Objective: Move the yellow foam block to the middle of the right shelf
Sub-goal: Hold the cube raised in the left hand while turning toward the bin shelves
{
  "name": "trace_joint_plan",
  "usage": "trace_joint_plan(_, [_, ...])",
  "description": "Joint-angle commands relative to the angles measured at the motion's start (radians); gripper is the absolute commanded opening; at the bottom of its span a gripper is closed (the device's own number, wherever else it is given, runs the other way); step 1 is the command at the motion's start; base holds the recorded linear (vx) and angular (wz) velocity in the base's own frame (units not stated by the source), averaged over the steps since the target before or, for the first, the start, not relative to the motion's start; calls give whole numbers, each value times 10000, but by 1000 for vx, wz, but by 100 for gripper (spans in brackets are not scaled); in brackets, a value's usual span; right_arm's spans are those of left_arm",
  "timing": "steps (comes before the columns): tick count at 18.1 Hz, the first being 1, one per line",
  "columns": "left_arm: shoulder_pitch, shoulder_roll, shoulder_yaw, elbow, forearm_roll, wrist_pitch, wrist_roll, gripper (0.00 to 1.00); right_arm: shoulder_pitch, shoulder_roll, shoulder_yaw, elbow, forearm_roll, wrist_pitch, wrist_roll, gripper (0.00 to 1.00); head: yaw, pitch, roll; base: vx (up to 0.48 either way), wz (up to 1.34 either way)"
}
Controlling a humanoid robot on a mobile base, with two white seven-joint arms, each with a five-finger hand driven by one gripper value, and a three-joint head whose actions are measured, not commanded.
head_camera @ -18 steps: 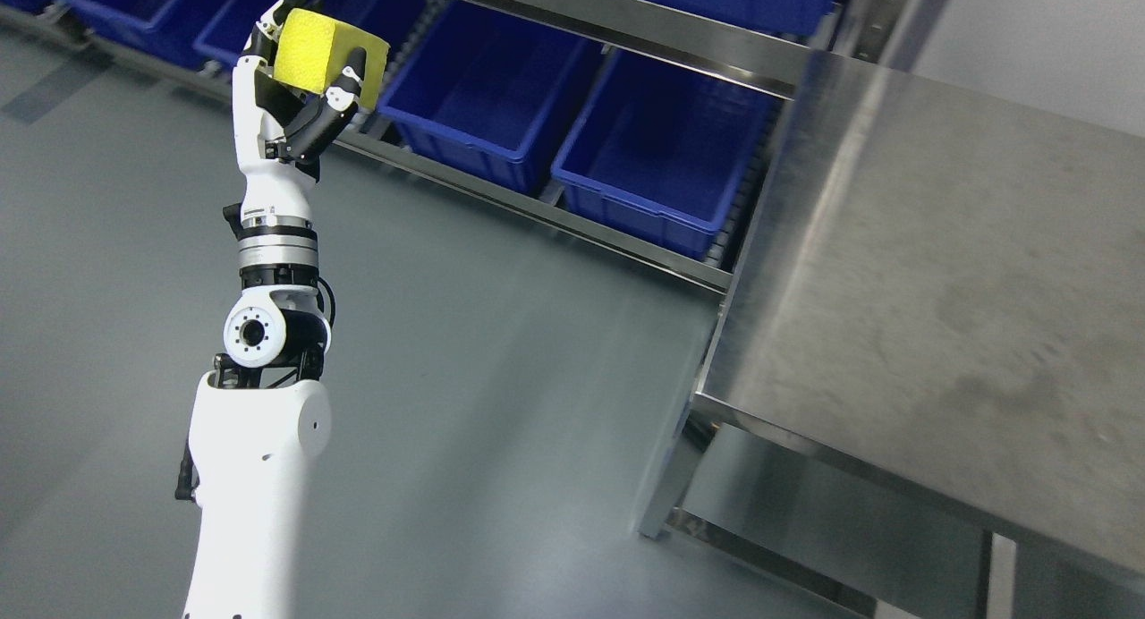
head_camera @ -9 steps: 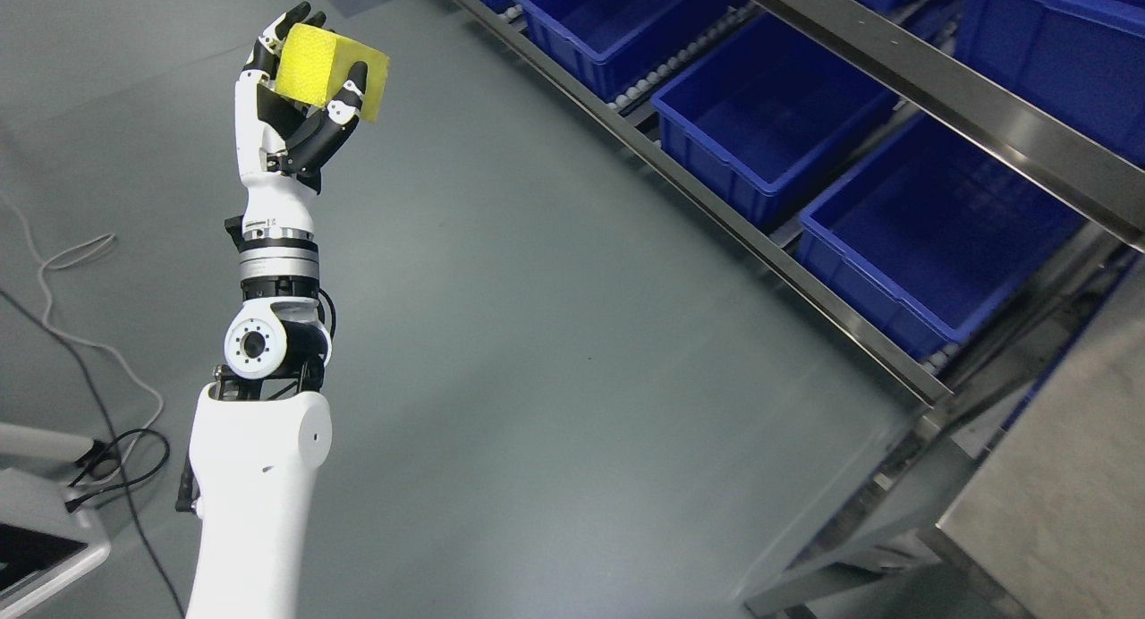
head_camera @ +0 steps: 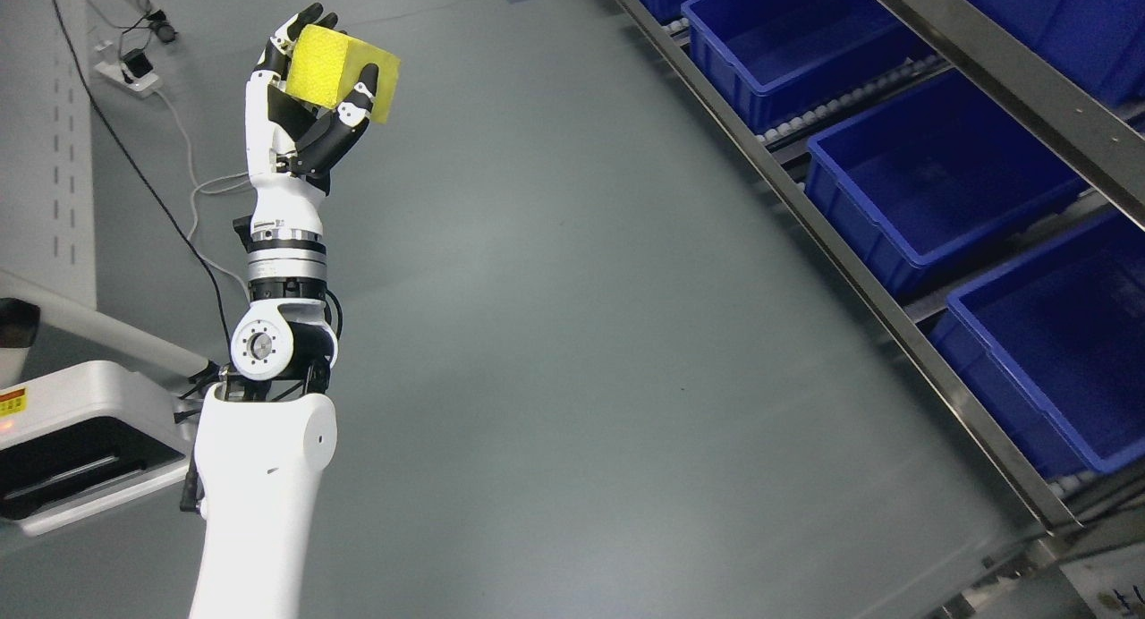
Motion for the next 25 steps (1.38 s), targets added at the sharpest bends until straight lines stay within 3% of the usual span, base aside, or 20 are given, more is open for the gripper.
trace_joint_plan(1, [7,169,-114,-53,10,-72,5,34,-16,-175,0,-175,0,-4,8,100,0,0,0,81,474])
trace_joint_plan(14, [-8,169,9,-69,-5,-103,5,34,-16,-175,0,-175,0,-4,8,100,0,0,0,229,301])
trace_joint_plan(25, [-85,169,-343,-69,-5,-88,5,34,-16,-175,0,-175,0,-4,8,100,0,0,0,405,-423])
